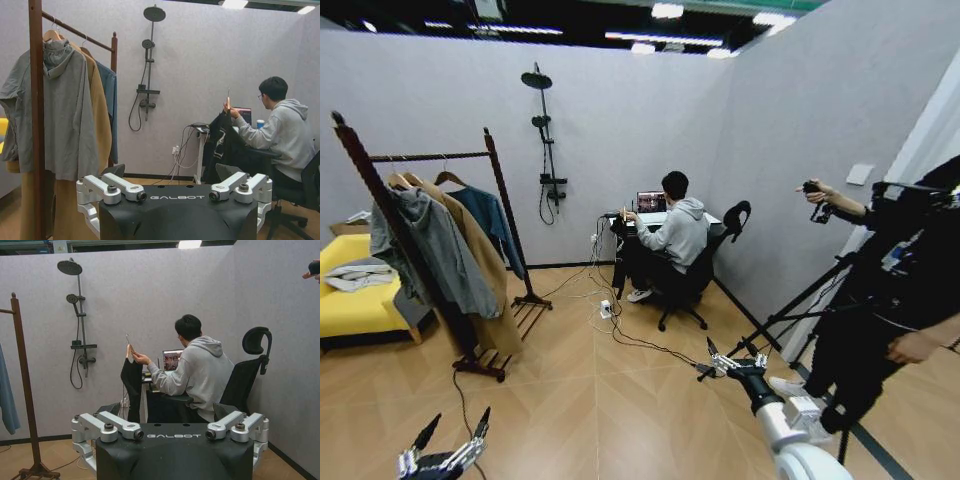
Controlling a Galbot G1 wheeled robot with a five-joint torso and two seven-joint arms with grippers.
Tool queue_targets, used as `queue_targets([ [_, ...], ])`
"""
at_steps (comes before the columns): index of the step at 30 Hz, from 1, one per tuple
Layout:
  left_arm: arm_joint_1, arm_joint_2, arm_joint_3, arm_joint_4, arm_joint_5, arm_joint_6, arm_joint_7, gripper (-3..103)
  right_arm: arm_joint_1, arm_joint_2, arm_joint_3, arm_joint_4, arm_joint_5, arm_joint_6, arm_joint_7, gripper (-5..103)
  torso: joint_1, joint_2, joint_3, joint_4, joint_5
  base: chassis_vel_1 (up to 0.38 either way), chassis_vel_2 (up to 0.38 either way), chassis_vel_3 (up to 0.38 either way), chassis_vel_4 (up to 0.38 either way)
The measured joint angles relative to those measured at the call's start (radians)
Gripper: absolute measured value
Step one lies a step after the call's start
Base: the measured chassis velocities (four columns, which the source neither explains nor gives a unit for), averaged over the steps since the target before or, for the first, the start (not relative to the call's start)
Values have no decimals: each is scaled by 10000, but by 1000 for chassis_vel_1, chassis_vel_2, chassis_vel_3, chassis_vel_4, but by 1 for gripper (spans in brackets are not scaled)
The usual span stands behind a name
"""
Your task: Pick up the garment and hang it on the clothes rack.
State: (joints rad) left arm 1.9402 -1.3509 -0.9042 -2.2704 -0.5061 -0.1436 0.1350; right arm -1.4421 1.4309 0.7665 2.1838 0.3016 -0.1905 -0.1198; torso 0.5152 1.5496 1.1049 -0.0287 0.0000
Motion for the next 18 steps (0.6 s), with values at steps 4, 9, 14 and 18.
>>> queue_targets([
  [4,0,0,0,0,0,0,0,100,8,3,11,6,-166,-1,1,100,0,0,0,0,0,0,0,0,0],
  [9,0,0,0,0,0,0,0,100,-4,22,99,44,-226,-118,18,100,0,0,0,0,0,0,0,0,0],
  [14,0,0,0,0,0,0,0,100,73,51,181,-33,-257,-43,51,100,-1,1,0,1,0,0,0,0,0],
  [18,0,0,0,0,0,0,0,100,50,41,248,-9,-280,42,44,100,-5,3,-1,0,-1,-51,34,26,-42],
])
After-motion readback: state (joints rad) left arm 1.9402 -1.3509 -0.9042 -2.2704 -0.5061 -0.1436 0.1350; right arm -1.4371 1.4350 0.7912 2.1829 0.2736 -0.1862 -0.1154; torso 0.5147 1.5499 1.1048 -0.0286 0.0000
